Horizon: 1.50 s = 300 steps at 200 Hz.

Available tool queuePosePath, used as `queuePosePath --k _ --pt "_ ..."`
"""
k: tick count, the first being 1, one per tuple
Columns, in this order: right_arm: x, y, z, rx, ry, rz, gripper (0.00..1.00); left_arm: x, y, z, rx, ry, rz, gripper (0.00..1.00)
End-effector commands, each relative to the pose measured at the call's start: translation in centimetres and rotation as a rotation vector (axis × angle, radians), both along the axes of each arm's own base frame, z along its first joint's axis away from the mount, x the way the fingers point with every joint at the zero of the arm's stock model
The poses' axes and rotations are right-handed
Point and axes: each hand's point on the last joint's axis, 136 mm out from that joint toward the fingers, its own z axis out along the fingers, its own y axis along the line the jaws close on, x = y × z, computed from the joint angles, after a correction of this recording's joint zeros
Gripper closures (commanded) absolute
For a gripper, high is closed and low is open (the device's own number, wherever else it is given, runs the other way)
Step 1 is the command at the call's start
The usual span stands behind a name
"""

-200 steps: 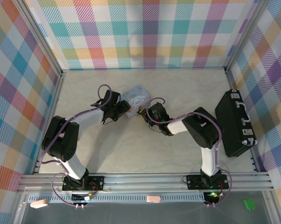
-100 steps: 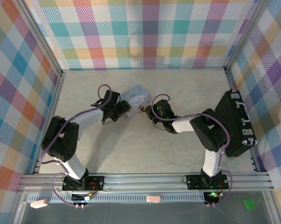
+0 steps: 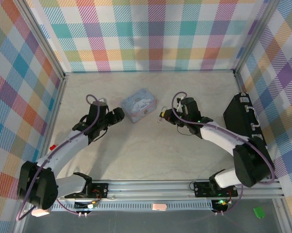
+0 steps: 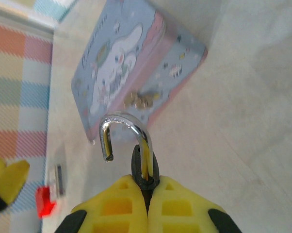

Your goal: Unlock the padlock with the key

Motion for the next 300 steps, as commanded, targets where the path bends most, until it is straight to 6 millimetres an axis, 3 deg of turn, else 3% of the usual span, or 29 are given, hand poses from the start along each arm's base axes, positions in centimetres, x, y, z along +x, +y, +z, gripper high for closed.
queuePosePath --k 1,33,85,174,237,300 --pt "-4.3 -1.4 -1.0 -0.165 0.022 0.190 1.00 -1.9 2.7 -1.2 0.138 -0.012 0.012 0.17" --pt "-7.7 -3.3 -0.9 -0.271 0.053 0.318 1.00 -3.2 4.3 -0.3 0.193 -0.084 0.035 0.13" --pt "-10.9 -5.5 -3.8 -0.323 0.194 0.398 1.00 -3.0 5.1 -1.0 0.199 -0.117 0.086 0.12" --pt "-10.9 -7.3 -9.2 -0.409 0.366 0.335 1.00 -3.3 4.7 -1.0 0.165 -0.160 0.068 0.10" --pt "-10.6 -8.1 -11.3 -0.455 0.471 0.292 1.00 -3.6 5.2 -0.7 0.177 -0.168 0.084 0.10" --pt "-10.2 -9.0 -10.7 -0.500 0.455 0.262 0.72 -3.5 5.4 -0.5 0.183 -0.172 0.096 0.10"
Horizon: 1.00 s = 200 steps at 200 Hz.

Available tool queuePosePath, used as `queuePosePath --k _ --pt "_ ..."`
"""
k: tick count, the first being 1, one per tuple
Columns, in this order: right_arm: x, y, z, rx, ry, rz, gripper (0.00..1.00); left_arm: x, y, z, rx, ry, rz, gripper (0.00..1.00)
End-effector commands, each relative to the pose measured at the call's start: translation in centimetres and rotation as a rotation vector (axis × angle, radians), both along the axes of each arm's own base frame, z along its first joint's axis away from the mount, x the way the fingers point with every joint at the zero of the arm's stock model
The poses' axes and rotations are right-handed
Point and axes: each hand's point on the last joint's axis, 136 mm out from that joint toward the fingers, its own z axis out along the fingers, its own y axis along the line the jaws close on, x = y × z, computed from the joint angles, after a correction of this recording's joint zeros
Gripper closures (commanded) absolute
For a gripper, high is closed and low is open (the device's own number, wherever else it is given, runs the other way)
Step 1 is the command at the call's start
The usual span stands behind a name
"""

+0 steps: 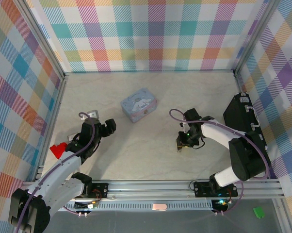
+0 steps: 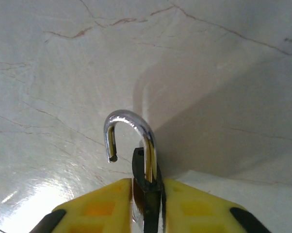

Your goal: Unlock the padlock with the key

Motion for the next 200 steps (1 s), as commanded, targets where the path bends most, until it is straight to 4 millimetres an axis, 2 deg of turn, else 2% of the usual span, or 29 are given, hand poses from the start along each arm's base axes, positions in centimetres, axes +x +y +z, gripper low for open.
queuePosePath --k 1,30,61,65,72,101,129,139,156,175,188,200 --pt "0.4 -0.6 0.8 -0.033 -0.013 -0.015 0.72 0.1 0.7 0.2 0.019 -0.021 0.021 0.10" --pt "0.9 -1.1 2.4 -0.055 -0.059 -0.025 0.62 0.2 0.7 0.6 0.020 -0.030 0.019 0.10" --pt "2.5 -1.4 7.1 -0.058 -0.187 -0.026 0.56 1.2 -0.8 2.2 -0.007 -0.054 -0.040 0.09" --pt "2.9 -1.5 7.9 -0.059 -0.217 -0.028 0.55 1.4 -0.8 2.4 -0.007 -0.058 -0.040 0.08" --pt "3.4 -1.6 9.2 -0.060 -0.266 -0.033 0.53 1.7 -0.8 2.8 -0.002 -0.063 -0.035 0.00" --pt "5.9 -2.0 14.5 -0.031 -0.522 -0.067 0.49 2.9 0.6 4.3 0.063 -0.091 0.041 0.00" --pt "7.8 -1.8 18.2 0.033 -0.826 -0.057 0.48 3.6 2.2 6.4 0.162 -0.098 0.129 0.00" --pt "8.2 -1.7 19.4 0.051 -0.949 -0.030 0.36 3.7 2.7 7.0 0.198 -0.100 0.160 0.00" --pt "8.8 -2.5 20.4 0.020 -1.093 -0.038 0.19 3.7 3.6 7.9 0.246 -0.117 0.210 0.00" --pt "9.7 -4.2 20.2 -0.089 -1.136 -0.076 0.15 3.7 5.7 7.8 0.294 -0.139 0.350 0.00" --pt "10.1 -4.7 19.4 -0.133 -1.132 -0.076 0.14 4.3 6.7 6.3 0.395 -0.113 0.404 0.00" --pt "10.3 -4.6 18.7 -0.123 -1.149 -0.072 0.13 4.8 6.7 4.6 0.476 -0.054 0.390 0.00"
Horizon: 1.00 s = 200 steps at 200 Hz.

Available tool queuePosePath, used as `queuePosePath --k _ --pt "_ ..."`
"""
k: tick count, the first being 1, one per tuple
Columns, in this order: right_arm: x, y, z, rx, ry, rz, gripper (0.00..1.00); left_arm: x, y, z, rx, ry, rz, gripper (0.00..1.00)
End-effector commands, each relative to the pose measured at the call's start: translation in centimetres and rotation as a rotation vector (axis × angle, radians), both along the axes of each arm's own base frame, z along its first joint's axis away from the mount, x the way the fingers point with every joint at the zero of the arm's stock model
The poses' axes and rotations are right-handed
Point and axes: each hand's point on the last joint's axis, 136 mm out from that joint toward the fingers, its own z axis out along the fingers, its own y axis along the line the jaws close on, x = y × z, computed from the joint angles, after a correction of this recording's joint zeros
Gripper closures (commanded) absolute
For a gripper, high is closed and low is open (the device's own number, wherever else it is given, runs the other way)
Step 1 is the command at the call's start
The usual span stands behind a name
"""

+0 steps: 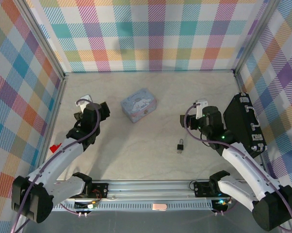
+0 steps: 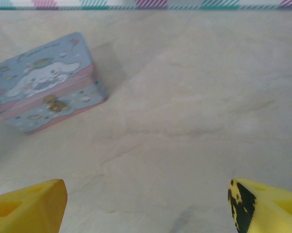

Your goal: Unlock the padlock with the key

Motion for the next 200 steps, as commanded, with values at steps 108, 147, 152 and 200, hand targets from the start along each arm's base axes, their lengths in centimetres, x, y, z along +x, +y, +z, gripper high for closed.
queuePosePath --k 108,147,152,200 --pt "2.9 -6.1 -5.6 -0.145 -0.109 -0.245 0.12 3.1 -0.3 -8.6 0.295 0.060 -0.127 0.00" --pt "4.7 -8.5 -7.7 -0.147 -0.111 -0.320 0.09 5.6 -0.6 -10.6 0.391 0.019 -0.170 0.00" --pt "4.9 -8.7 -8.0 -0.152 -0.111 -0.322 0.08 5.6 -0.2 -10.6 0.388 0.013 -0.155 0.00" --pt "7.0 -9.4 -8.9 -0.120 -0.138 -0.312 0.07 4.4 0.4 -11.7 0.178 -0.093 -0.293 0.00"
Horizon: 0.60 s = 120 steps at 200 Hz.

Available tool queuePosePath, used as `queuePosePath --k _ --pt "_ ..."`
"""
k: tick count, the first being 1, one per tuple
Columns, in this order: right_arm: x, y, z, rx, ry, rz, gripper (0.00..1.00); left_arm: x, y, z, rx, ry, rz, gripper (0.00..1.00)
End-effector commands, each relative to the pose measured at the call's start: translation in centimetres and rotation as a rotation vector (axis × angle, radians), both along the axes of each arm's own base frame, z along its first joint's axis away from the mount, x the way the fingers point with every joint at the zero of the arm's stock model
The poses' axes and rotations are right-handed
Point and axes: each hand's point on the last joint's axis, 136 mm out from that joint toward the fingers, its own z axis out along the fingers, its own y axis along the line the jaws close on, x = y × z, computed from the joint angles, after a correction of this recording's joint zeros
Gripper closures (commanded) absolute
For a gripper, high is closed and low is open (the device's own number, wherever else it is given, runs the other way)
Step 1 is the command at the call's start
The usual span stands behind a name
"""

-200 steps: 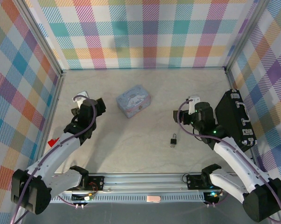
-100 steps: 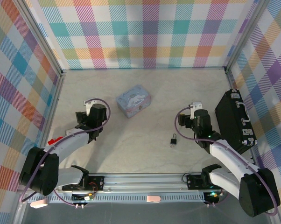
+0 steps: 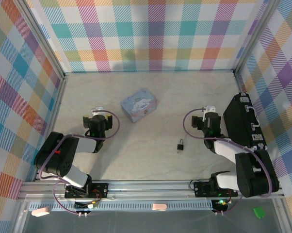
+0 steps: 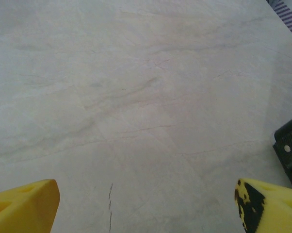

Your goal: Unlock the padlock with the key

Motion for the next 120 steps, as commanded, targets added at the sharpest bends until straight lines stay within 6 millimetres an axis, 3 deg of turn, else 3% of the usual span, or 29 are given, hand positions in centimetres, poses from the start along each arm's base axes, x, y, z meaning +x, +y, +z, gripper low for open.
queuePosePath --k 1,21,32,52,120 --pt "1.8 0.0 2.0 0.020 -0.117 0.029 0.07 0.6 -1.1 1.5 -0.137 -0.117 -0.137 0.00" --pt "2.9 0.6 2.3 0.070 -0.142 0.111 0.07 1.2 -0.9 0.0 -0.165 -0.048 -0.146 0.00" --pt "3.4 0.8 1.8 0.077 -0.135 0.137 0.07 2.2 -0.2 0.2 -0.195 -0.046 -0.127 0.00" --pt "4.1 1.0 0.8 0.099 -0.136 0.173 0.07 2.3 0.2 0.1 -0.221 -0.039 -0.115 0.00" --pt "4.0 0.4 -0.2 0.151 -0.126 0.175 0.01 2.2 0.3 0.1 -0.223 -0.037 -0.113 0.00"
